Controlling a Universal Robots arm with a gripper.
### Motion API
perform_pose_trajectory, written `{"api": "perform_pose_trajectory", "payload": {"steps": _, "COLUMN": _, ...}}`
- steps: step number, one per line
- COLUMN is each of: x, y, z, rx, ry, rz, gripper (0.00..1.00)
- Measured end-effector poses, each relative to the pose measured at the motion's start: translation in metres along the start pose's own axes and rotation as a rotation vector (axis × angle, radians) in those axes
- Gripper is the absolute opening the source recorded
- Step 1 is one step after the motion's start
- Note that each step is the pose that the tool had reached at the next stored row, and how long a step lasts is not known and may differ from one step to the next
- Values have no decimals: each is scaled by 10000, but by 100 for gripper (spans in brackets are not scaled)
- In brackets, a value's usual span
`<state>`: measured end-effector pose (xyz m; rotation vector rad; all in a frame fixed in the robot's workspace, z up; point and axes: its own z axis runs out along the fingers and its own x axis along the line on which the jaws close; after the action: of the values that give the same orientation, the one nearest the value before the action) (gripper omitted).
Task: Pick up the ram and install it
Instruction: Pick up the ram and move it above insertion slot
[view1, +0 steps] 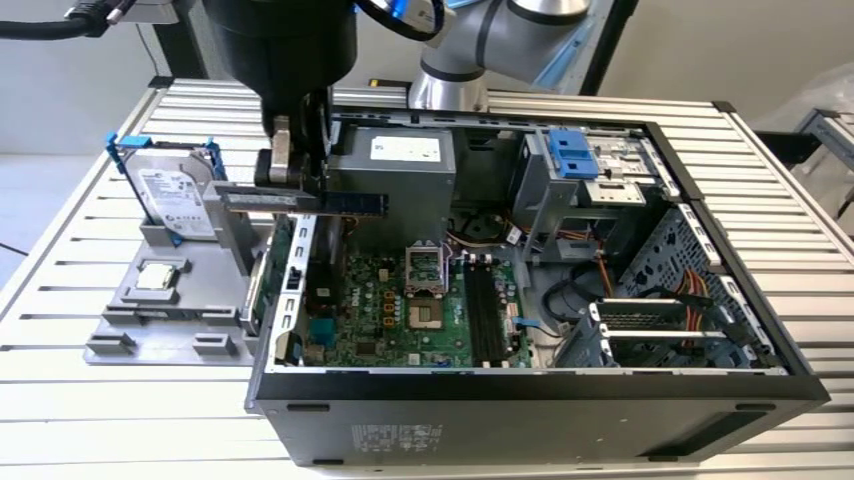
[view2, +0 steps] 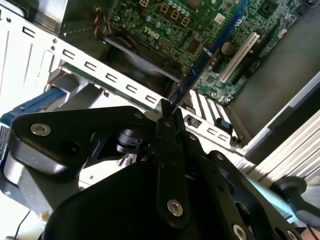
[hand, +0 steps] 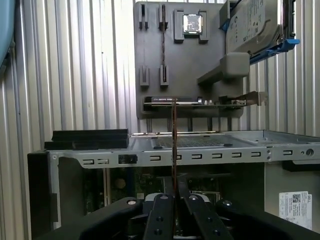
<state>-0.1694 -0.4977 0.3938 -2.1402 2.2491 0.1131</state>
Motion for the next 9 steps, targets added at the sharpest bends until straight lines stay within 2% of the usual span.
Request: {"api": "perform_pose_trajectory", "payload": {"steps": 9, "x": -11, "y": -86, "z": -2, "rx": -9, "ry": 3, "rz": -117, "gripper": 0}}
